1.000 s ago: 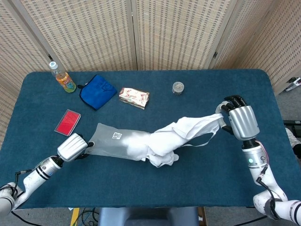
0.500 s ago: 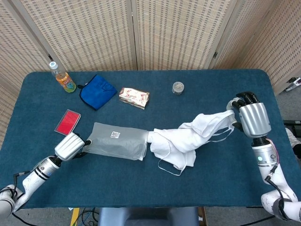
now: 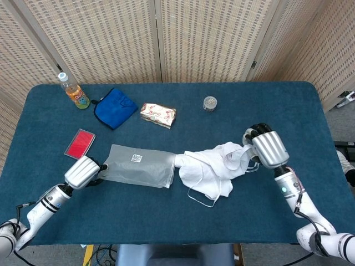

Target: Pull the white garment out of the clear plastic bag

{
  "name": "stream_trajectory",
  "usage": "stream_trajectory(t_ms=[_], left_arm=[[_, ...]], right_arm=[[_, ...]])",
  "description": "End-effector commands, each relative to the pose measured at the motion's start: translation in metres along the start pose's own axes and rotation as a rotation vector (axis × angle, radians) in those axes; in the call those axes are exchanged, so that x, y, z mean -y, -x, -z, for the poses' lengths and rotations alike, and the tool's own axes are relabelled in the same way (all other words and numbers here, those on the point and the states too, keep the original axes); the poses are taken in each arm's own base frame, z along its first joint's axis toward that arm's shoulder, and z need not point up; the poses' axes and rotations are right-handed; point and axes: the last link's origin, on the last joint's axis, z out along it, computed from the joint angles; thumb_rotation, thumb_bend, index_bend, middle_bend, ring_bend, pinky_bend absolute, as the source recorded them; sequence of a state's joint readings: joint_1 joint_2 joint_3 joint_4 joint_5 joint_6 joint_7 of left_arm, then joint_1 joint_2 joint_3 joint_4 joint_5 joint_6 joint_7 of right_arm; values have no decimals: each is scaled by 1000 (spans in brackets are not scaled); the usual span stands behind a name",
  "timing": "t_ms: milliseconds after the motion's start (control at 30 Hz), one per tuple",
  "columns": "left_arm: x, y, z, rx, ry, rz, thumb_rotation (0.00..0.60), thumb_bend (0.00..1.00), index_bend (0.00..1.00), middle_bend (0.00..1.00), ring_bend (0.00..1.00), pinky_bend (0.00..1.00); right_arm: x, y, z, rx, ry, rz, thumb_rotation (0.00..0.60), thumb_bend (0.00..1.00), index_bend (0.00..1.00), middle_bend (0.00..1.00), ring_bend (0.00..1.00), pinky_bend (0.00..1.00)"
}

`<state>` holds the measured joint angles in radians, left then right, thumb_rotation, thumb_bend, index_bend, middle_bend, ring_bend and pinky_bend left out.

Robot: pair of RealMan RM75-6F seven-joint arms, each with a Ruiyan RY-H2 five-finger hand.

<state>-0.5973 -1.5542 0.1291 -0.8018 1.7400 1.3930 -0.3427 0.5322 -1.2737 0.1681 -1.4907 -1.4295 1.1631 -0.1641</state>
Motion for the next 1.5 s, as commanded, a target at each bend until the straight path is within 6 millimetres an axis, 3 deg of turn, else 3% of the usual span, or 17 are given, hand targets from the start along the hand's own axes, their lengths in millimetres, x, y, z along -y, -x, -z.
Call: stream_trajectory(t_ms=[33,167,233,333,500,900,1133,1333,1400,1500], left_arm=[[2,-3,4,18,-58,26,600,346,361,738,705,763],[1,-8,8,30,-118,48,600,283,188,524,571,683],[-1,-10,10,37,-144,61,600,262,118,429,493,622],[-4,-14,15,57,-188,76,600,229,45,332,410,549],[-4,-23,21,59,-249,63,600,201,0,229,301,445],[7,-46,42,4,-385,115,600,197,0,224,296,412],[7,-48,48,9,-401,118,600,148,0,210,292,372],[4,-50,54,-13,-434,96,600,147,0,210,292,362],[3,-51,58,-21,-464,90,600,148,0,210,293,362],[0,-53,66,-21,-503,90,600,148,0,210,293,362]], right_arm=[[14,14,0,100,-21,2,600,223,474,256,164,215],[23,12,-1,125,-32,-4,600,43,189,130,75,158],[26,8,0,121,-33,-8,600,3,74,81,37,133],[27,3,1,129,-31,-10,600,0,2,34,3,101],[25,-9,6,101,-25,-16,600,0,0,19,0,91],[10,-40,32,107,2,-156,600,0,0,33,0,91],[15,-31,39,213,-9,-121,600,0,0,0,0,30],[11,-28,46,126,18,-60,600,0,0,18,0,28],[8,-26,53,68,38,-28,600,27,0,59,0,31],[3,-21,66,15,68,-7,600,155,23,132,29,74]])
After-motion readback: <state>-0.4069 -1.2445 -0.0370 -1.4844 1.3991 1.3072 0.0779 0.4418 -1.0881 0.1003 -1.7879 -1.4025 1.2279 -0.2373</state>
